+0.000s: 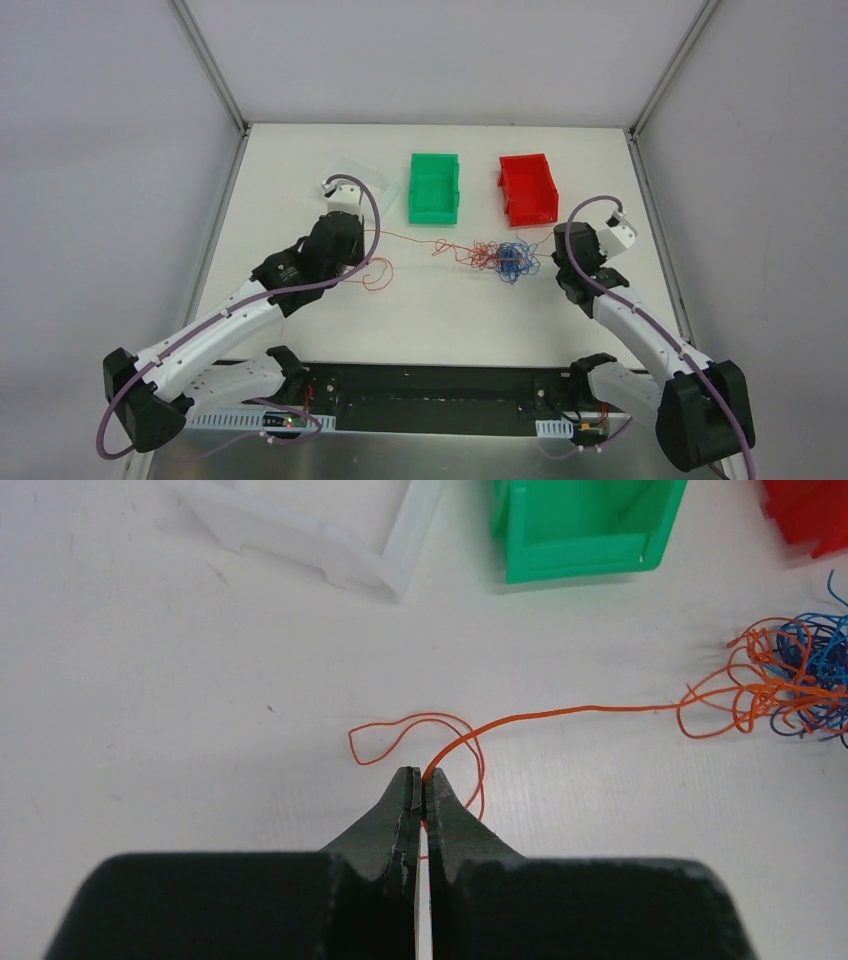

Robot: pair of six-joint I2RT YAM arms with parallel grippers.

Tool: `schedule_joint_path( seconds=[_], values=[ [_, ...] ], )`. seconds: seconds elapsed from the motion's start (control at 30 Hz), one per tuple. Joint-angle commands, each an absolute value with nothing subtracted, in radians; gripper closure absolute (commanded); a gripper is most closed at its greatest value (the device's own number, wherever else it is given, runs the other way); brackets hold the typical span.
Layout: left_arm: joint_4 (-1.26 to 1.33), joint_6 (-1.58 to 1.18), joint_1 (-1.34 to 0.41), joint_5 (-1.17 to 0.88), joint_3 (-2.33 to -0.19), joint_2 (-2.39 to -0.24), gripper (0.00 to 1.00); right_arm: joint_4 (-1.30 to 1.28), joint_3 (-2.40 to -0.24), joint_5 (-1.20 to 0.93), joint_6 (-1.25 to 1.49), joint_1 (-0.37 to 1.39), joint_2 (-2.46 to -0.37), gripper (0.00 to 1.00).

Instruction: Untangle the cables

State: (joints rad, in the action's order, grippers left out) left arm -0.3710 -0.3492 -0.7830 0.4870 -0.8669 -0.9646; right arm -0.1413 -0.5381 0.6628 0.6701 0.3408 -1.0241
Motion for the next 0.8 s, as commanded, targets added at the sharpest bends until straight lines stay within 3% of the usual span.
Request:
schedule_joint_path(
  seconds=[0.0, 0.33, 0.43, 0.47, 0.53, 0.6, 0.77],
  values=[
    [-0.387, -0.373, -0.769, 0.54, -0.905, -0.942, 1.0, -0.193, -0.56, 0.699, 0.735, 0.318, -1.006, 1.0],
    [-0.385, -0.289, -0.769, 0.432, -0.973, -0.976, 1.0, -0.104, -0.534, 0.554, 0.617, 0.316, -0.946, 1.0],
    [-0.382, -0.258, -0.769, 0.382, -0.996, -0.99, 1.0, -0.054, -0.531, 0.433, 0.544, 0.317, -0.94, 0.82],
    [-0.378, -0.249, -0.77, 0.363, -1.005, -0.995, 1.0, -0.039, -0.53, 0.377, 0.517, 0.317, -0.933, 0.65],
    [-0.37, -0.227, -0.769, 0.335, -1.012, -1.0, 1.0, 0.007, -0.52, 0.282, 0.468, 0.318, -0.917, 0.44],
    [-0.354, -0.201, -0.77, 0.311, -1.018, -1.007, 1.0, 0.073, -0.506, 0.171, 0.422, 0.323, -0.899, 0.38],
    [-0.308, -0.155, -0.77, 0.255, -1.031, -1.016, 1.0, 0.252, -0.512, -0.069, 0.315, 0.408, -0.919, 0.36]
  ],
)
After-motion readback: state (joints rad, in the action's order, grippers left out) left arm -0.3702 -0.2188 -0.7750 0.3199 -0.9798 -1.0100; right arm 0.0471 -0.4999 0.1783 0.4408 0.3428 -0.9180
